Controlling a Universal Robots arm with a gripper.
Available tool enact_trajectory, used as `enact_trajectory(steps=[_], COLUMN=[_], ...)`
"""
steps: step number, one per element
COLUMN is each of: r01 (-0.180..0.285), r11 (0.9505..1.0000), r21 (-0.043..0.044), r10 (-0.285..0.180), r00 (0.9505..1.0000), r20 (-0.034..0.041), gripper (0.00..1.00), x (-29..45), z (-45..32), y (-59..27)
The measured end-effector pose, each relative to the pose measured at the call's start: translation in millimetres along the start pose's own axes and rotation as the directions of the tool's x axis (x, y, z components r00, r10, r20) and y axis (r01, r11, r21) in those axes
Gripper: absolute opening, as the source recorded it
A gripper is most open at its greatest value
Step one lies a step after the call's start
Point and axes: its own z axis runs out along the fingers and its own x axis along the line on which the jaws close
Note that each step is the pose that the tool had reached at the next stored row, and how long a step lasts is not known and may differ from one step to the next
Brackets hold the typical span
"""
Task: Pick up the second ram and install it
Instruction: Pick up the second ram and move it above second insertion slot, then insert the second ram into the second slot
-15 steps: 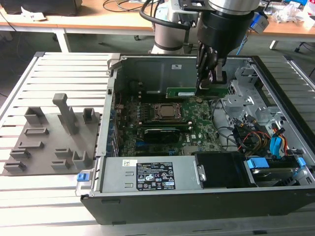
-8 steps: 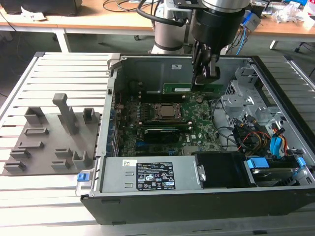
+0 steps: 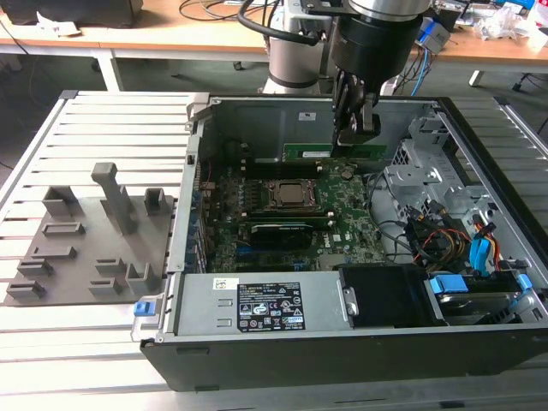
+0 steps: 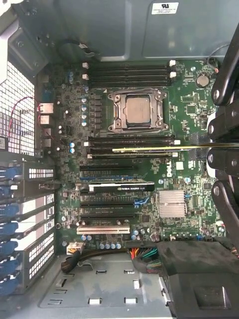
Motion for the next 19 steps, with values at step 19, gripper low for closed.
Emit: enact_trajectory(steps=[19], r01=[0.001], r11=[1.0000], r21=[-0.0007], r10=[-0.001], r00=[0.9997], r20=[0.0264], gripper=[0.14], x=[0.2], z=[6.2], y=[10.8])
